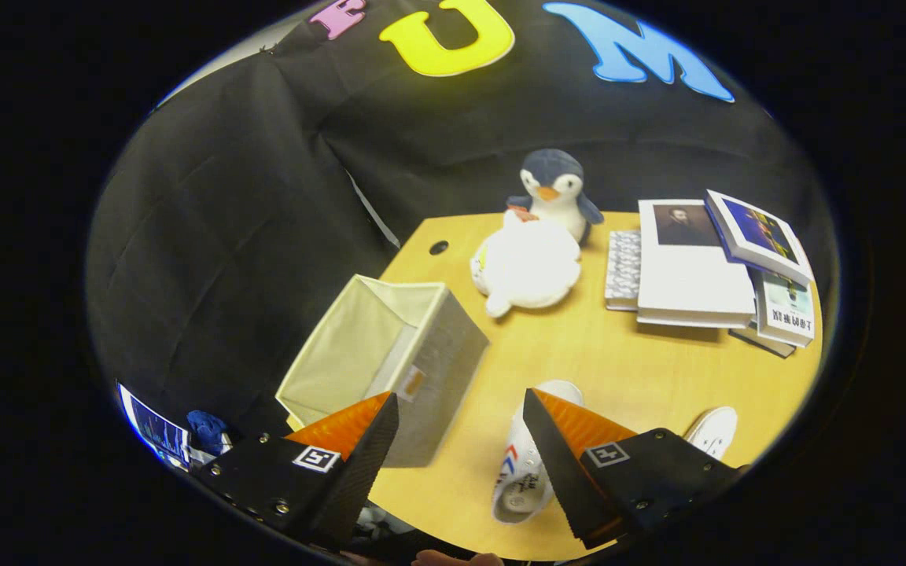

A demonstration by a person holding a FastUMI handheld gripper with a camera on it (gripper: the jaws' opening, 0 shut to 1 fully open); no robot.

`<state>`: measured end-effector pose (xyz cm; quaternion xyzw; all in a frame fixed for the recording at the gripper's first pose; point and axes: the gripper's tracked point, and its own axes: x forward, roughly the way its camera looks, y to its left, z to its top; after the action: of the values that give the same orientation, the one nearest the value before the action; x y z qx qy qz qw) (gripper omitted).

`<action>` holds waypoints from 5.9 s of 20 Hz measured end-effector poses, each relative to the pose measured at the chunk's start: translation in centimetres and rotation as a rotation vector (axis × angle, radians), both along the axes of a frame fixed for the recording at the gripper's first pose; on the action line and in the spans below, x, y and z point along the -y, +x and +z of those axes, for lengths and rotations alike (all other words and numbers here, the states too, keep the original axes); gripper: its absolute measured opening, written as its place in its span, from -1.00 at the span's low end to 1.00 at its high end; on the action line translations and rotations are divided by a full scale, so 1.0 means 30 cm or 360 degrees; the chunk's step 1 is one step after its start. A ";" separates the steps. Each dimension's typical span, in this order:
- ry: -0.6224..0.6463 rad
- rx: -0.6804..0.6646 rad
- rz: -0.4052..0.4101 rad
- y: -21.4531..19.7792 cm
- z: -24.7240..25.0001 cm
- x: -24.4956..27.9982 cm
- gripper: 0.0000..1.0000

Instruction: Open the storage box then place both shoes into the box .Put the left shoe in first, then the right shoe, with the right side of both shoes facing outward in a uniform manner.

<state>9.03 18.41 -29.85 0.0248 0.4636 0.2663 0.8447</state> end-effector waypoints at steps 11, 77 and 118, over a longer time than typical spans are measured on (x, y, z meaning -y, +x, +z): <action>-0.0354 -0.0373 0.0020 -0.137 -0.362 0.253 0.95; -0.0474 -0.0455 0.0481 0.051 -0.108 -0.631 0.48; -0.0264 -0.0615 -0.0460 -0.114 -0.103 0.795 0.79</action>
<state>5.60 -5.45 -32.94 0.0717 0.6285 0.0941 0.7688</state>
